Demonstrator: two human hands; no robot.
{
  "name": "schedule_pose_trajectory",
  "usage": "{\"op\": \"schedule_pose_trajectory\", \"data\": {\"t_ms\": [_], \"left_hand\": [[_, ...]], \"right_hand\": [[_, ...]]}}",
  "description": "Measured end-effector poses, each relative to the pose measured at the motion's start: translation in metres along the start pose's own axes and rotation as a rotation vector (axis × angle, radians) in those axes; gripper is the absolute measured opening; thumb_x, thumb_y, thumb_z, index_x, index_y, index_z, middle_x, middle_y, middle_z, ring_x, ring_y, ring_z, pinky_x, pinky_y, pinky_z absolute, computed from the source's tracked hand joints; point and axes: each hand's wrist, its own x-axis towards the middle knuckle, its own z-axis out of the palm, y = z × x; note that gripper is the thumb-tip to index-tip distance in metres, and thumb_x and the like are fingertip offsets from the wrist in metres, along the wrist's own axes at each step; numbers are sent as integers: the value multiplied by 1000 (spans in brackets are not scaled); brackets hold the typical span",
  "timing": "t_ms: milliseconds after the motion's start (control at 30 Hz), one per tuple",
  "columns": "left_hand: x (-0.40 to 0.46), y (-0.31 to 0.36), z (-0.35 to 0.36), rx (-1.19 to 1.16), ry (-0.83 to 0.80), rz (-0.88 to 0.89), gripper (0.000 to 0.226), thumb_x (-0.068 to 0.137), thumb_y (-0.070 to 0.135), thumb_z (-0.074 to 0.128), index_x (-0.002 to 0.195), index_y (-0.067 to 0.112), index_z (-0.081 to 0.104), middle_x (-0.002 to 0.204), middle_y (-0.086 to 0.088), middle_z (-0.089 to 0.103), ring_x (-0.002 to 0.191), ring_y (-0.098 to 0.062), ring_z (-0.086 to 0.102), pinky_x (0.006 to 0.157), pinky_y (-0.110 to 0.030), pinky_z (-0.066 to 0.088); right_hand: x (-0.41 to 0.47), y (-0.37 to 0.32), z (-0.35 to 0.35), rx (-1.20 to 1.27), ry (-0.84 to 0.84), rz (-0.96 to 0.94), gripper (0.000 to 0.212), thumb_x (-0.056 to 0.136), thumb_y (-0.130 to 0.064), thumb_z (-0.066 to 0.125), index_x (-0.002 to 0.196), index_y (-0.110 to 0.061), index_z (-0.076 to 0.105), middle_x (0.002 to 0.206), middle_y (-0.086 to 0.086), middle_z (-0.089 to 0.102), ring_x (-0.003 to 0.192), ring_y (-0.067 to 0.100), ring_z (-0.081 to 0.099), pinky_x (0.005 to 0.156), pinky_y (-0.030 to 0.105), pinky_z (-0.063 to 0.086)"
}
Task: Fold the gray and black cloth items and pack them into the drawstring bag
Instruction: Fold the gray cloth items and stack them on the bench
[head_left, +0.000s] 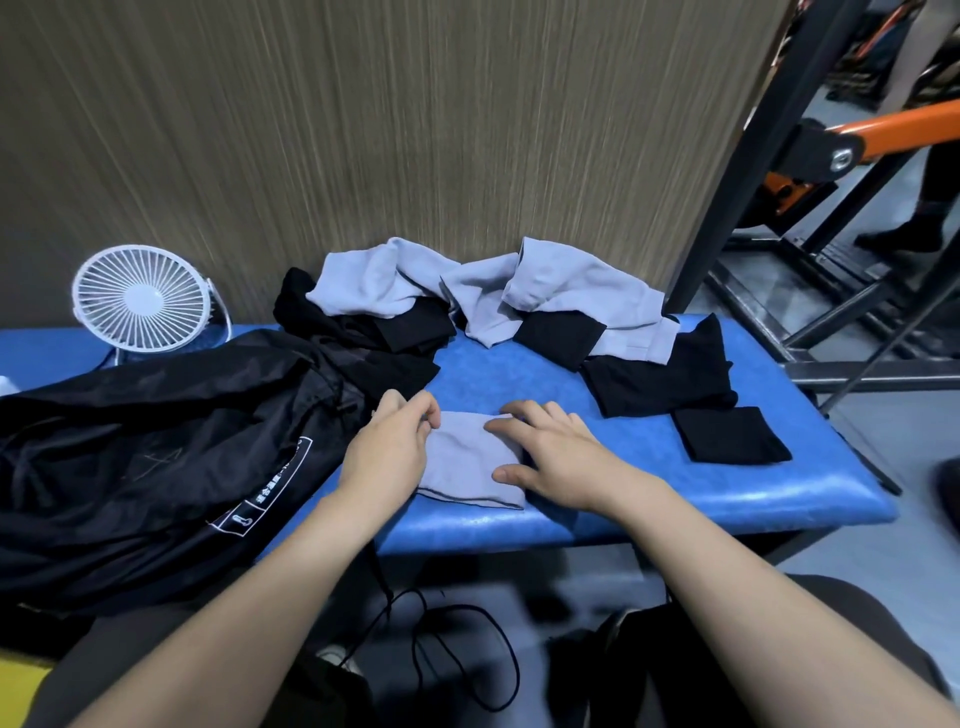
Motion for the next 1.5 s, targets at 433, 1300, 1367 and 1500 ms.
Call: {"op": "schedule_pose_trajectory", "data": {"t_ms": [433, 1300, 1367, 1500], "left_hand": [[-15, -1, 16, 392, -217, 245, 93, 75, 77, -20, 154, 40, 13, 164, 15, 2, 151, -10, -3, 121, -34, -1], [160, 100, 50, 70, -94, 117, 48, 91, 52, 56, 138, 43, 46, 136, -9, 43, 127, -34, 38, 106, -40, 29], [169, 104, 56, 37, -94, 121, 47, 91, 53, 55, 137, 44, 47, 126, -7, 47, 123, -33, 40, 106, -40, 31], [175, 108, 63, -73, -55, 137, 42, 93, 46, 56, 134, 34, 55, 123, -1, 46, 125, -24, 41, 107, -36, 33]], "right_hand": [[-3, 0, -1, 21, -237, 8, 79, 97, -60, 42, 158, -31, 1, 165, -12, -11, 151, 10, -15, 122, 49, -3], [41, 166, -38, -36, 436, 757, 47, 93, -53, 43, 133, -31, 51, 124, 17, 56, 131, 32, 40, 116, 59, 2], [44, 173, -37, -1, 387, 764, 50, 94, -59, 37, 138, -37, 46, 130, 16, 54, 135, 31, 36, 116, 59, 0], [53, 175, -37, 11, 408, 722, 48, 96, -57, 35, 139, -38, 47, 138, 8, 48, 139, 25, 31, 115, 60, 2]]}}
